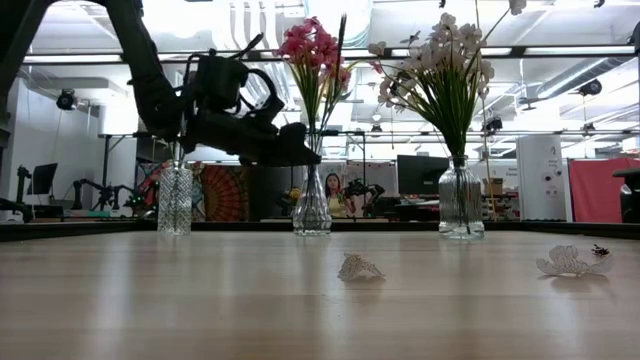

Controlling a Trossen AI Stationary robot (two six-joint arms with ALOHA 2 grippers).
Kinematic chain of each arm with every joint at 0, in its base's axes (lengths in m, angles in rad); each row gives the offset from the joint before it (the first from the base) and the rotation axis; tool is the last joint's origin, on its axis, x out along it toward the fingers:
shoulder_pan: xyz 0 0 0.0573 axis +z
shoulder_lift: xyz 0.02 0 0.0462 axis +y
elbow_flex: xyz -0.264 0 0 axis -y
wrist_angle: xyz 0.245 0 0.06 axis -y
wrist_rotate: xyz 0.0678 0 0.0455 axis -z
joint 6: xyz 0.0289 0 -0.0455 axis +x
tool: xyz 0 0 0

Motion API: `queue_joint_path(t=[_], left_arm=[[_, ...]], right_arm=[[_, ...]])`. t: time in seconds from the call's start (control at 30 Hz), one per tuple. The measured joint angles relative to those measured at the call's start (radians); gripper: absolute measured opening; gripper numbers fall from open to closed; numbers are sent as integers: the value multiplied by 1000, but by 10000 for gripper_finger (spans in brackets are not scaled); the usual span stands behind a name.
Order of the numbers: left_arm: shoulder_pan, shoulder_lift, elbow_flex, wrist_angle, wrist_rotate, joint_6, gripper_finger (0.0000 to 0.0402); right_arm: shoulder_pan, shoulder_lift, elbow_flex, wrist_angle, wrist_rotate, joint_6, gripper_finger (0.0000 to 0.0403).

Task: Sort flowers into vase by color
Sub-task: Put the pink flowers into the middle transparent vase

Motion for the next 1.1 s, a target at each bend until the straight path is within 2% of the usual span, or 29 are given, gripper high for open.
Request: queue_joint_path(t=[0.2,0.43,0.7,0.9,1.1], left_arm=[[0,96,65,-2,7,6,265],[2,130,84,2,2,-9,257],[3,130,80,8,-3,-9,204],[3,130,75,8,-6,-10,161],[3,129,75,9,-5,-13,131]], right_arm=[[0,0,0,-5,0,0,13],[-5,0,0,-17,0,0,13],[-50,40,-1,14,-2,-13,13],[-105,103,-1,96,-49,-25,13],[-148,130,-1,120,-51,-15,13]])
